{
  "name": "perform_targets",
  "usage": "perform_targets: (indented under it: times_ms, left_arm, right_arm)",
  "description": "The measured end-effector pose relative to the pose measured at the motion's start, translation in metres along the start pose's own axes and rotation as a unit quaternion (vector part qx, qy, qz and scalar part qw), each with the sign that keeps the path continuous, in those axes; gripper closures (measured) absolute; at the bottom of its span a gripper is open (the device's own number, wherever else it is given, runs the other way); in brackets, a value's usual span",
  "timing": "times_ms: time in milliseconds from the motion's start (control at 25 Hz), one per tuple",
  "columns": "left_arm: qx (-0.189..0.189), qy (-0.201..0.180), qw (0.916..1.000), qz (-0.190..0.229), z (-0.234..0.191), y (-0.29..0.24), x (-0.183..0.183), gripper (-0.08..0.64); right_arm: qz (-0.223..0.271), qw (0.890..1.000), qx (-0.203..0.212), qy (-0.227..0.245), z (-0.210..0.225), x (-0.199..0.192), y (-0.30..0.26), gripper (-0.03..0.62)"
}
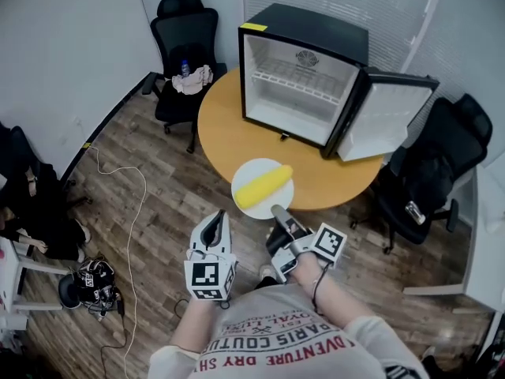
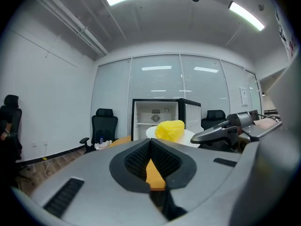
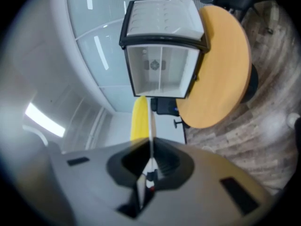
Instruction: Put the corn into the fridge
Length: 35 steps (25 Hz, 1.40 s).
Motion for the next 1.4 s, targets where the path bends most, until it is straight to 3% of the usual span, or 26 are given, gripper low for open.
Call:
perform_targets:
  times_ms: [280, 520, 920, 1400]
  left_arm:
    - [0.014, 0.008, 0.9999, 0.005, -0.007, -0.075, 0.025, 0.528]
    - [-0.002, 0.007, 1.0, -0.005, -0.006, -0.122, 0.035, 0.528]
    - [-0.081, -0.017, 0.9966, -0.007, -0.029, -0.219, 0.066, 0.528]
    - [-0.198, -0.064, 0.9781, -0.006, -0.072, -0.346, 0.122, 0.528]
  right_arm:
    - [-0.012, 1.0, -0.005, 0.009, -0.003, 0.077, -0.037, 0.555]
    - [0.001, 1.0, -0.012, -0.003, 0.004, 0.117, -0.049, 0.554]
    - [0.074, 0.997, -0.019, -0.012, 0.011, 0.169, -0.078, 0.554]
    - [0.213, 0.977, -0.003, -0.024, 0.001, 0.229, -0.136, 0.554]
Point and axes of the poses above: the fingertips, and each gripper's own axes: y backward along the fingers, z to its right, x out of its top, the point moved 10 cm from there along y, backward along the fingers, and after that the axes turned 12 degrees about -z, right-handed, at the moved point
